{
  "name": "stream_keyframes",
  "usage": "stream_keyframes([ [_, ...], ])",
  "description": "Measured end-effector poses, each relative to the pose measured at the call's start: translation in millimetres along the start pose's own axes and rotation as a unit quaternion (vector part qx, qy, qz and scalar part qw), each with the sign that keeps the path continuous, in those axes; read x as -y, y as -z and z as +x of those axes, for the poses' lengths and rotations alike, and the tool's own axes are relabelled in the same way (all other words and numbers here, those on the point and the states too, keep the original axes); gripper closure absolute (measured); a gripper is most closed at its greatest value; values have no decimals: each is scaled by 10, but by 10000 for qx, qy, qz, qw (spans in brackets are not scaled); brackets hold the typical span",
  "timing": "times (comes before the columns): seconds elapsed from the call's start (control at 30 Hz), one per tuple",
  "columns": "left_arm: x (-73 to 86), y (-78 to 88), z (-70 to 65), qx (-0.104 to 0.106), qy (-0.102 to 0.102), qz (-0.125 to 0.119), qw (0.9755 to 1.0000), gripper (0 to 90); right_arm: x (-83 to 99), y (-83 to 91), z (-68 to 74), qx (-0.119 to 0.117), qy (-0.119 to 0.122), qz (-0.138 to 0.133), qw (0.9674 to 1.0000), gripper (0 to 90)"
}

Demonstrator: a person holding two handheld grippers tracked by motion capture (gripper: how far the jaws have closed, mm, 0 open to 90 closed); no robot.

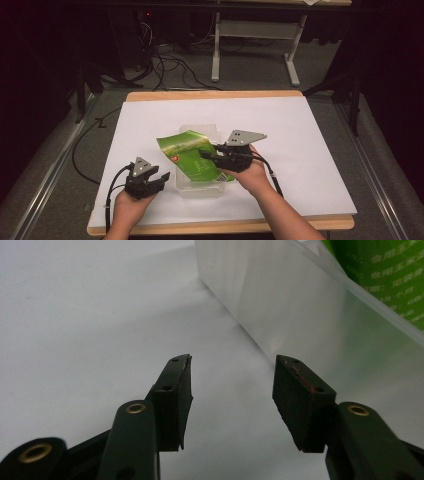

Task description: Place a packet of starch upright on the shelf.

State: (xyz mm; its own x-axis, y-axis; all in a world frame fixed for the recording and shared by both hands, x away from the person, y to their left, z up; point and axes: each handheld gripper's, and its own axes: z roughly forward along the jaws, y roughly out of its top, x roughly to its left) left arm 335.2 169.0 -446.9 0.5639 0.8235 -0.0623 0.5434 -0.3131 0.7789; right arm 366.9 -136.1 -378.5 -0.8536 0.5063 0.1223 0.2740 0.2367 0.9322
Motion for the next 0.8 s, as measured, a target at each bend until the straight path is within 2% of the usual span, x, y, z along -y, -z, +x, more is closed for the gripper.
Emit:
stream_keyframes([
  [0.1, -1, -14, -27, 25, -45, 48, 10000, 503, 80, 163, -31, 263, -29, -7, 9996, 714],
  [0.27, -7, -37, -65, 54, -108, 88, 9999, 504, 177, 294, -25, 427, -62, 37, 9991, 721],
  [0.33, -6, -41, -77, 68, -114, 98, 9999, 504, 218, 347, -9, 587, -33, 120, 9982, 735],
  [0.53, -1, -63, -120, 295, 10, 167, 9994, 542, 407, 469, -7, 770, -197, 337, 9963, 794],
  [0.57, -1, -66, -127, 342, 27, 185, 9992, 592, 459, 478, -2, 762, -252, 410, 9959, 824],
  [0.6, -1, -70, -138, 399, 49, 193, 9990, 592, 459, 478, -2, 762, -252, 410, 9959, 824],
  [0.73, -4, -80, -192, 675, 176, 221, 9973, 722, 513, 481, 43, 767, -220, 689, 9944, 879],
  [0.8, -3, -85, -208, 744, 158, 253, 9968, 794, 523, 485, 30, 815, -235, 779, 9933, 900],
])
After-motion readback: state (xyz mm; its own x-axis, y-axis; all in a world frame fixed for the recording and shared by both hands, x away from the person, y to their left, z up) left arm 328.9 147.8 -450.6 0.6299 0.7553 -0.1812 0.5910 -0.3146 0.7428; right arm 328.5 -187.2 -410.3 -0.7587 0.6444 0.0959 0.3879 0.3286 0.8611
